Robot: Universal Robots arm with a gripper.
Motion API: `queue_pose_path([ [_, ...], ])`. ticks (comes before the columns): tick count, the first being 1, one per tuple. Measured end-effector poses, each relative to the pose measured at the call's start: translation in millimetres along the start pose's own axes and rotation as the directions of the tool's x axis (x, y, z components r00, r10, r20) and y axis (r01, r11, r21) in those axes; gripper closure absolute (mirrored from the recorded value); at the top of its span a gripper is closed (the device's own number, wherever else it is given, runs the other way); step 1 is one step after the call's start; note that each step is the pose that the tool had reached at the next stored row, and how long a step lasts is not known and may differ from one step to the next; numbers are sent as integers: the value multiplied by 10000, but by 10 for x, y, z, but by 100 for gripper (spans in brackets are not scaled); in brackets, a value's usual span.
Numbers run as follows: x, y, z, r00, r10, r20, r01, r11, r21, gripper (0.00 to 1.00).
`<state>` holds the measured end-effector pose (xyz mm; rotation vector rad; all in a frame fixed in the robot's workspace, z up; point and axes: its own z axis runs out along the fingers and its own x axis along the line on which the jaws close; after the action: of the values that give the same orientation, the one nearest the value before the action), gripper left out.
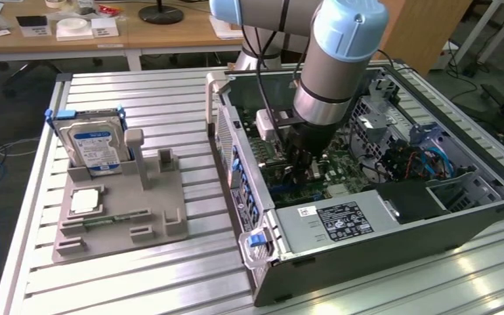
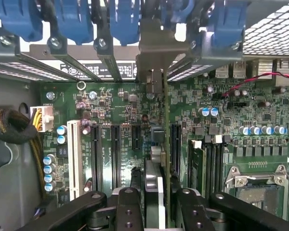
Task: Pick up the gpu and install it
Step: 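Insert the gpu into the slot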
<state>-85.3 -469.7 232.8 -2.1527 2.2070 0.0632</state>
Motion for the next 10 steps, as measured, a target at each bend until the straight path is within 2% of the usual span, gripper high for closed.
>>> queue_pose_path([
  [8,0,1,-2,10000,1,-3,-1,10000,-1,66],
  [10,0,-4,-1,10000,2,12,-2,10000,-1,66],
])
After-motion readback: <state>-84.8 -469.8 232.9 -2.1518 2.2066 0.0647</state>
